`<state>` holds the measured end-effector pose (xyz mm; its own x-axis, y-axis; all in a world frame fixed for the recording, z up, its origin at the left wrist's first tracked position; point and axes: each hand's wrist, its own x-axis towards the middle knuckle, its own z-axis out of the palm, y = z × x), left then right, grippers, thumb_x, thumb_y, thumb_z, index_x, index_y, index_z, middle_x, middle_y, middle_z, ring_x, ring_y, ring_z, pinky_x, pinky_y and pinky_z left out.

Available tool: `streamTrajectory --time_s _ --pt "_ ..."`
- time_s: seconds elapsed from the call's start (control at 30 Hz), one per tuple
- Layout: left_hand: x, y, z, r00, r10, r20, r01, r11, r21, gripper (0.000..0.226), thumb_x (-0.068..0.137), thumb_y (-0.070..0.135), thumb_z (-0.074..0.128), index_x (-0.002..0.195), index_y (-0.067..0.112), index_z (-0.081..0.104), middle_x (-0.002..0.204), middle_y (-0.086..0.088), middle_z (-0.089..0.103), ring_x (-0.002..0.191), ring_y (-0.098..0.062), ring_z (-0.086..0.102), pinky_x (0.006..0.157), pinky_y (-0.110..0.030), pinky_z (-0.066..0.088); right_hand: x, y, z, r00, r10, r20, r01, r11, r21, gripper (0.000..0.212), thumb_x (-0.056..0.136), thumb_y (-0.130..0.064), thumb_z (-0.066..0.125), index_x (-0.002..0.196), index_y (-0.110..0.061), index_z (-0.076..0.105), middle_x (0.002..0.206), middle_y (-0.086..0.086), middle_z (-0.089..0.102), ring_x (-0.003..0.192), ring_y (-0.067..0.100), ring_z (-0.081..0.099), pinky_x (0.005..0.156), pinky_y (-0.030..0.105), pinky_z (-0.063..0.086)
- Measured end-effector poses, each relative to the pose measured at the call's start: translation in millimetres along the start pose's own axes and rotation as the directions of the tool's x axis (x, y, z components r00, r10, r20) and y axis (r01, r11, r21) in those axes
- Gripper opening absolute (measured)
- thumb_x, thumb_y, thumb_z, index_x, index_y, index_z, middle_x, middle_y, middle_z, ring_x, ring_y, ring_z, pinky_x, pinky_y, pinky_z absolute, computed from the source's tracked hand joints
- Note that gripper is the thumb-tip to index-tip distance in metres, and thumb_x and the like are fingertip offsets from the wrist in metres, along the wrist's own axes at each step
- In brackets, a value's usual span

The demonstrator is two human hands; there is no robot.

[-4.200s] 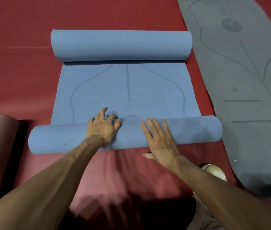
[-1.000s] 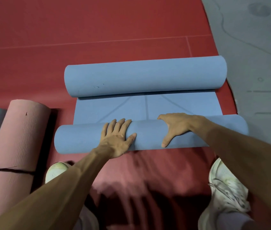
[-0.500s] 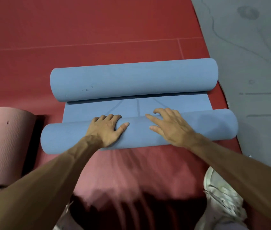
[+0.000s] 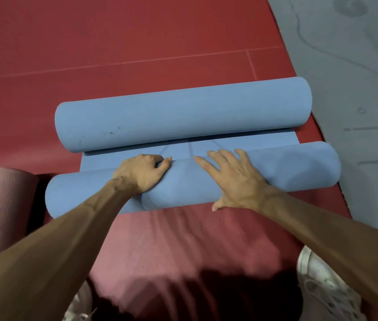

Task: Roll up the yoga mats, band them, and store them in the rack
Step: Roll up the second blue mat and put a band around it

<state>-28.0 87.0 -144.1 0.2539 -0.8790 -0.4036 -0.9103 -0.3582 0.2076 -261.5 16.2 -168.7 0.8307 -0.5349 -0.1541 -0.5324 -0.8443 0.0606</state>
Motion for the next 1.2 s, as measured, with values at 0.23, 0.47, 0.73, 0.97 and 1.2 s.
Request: streamTrajectory --time_s 0.23,0.47,0.73,0.97,1.2 --pt "-25.1 0.7 9.9 0.994 0.056 -0.095 -0.048 0.995 0.087 0.053 0.097 0.057 0.018 0.128 0.029 0.051 0.127 0.0 0.058 0.119 -0.022 0.05 0.101 -0.041 0.032 17.3 10.5 -21.2 0.99 -0.035 0.138 0.021 0.995 0.101 0.116 0.054 -0.069 0.074 0.15 -0.033 0.019 0.14 -0.001 0.043 0.124 0.023 0.046 0.097 0.044 0.033" --pt "-70.6 7.9 32.9 0.984 0.04 -0.172 0.002 0.971 0.237 0.076 0.09 0.055 0.003 0.136 0.015 0.049 0.131 -0.006 0.056 0.122 -0.026 0.05 0.108 -0.047 0.031 19.0 9.7 -41.2 0.933 -0.089 0.35 -0.046 0.932 0.36 0.12 0.044 -0.067 0.082 0.147 -0.037 0.027 0.141 -0.007 0.049 0.128 0.017 0.046 0.104 0.036 0.038" --pt "-109.7 16.4 56.3 0.985 0.002 -0.173 0.029 0.984 0.177 0.079 0.096 0.06 0.002 0.131 0.013 0.055 0.129 -0.009 0.059 0.122 -0.029 0.053 0.106 -0.051 0.034 -0.9 1.2 -38.7 0.887 -0.108 0.449 -0.124 0.881 0.457 0.113 0.047 -0.068 0.081 0.144 -0.042 0.03 0.139 -0.016 0.049 0.127 0.013 0.048 0.105 0.037 0.038" --pt "-98.3 13.3 53.2 0.985 0.009 -0.174 0.019 0.987 0.157 0.093 0.089 0.067 -0.011 0.136 0.016 0.05 0.134 -0.006 0.054 0.127 -0.028 0.047 0.109 -0.049 0.029 3.0 -7.1 -30.4 0.966 0.097 0.239 -0.205 0.849 0.486 0.064 0.092 -0.067 0.032 0.147 -0.035 0.031 0.147 -0.011 0.041 0.134 0.014 0.038 0.109 0.037 0.029" --pt "-73.8 8.8 43.6 0.973 0.017 -0.232 0.013 0.992 0.127 0.101 0.078 0.076 -0.016 0.136 0.022 0.047 0.13 0.002 0.054 0.124 -0.021 0.046 0.111 -0.043 0.023 15.3 -5.4 -23.4 0.988 0.139 -0.061 -0.107 0.924 0.366 0.066 0.094 -0.059 0.022 0.145 -0.023 0.04 0.141 -0.005 0.048 0.131 0.017 0.042 0.111 0.037 0.024"
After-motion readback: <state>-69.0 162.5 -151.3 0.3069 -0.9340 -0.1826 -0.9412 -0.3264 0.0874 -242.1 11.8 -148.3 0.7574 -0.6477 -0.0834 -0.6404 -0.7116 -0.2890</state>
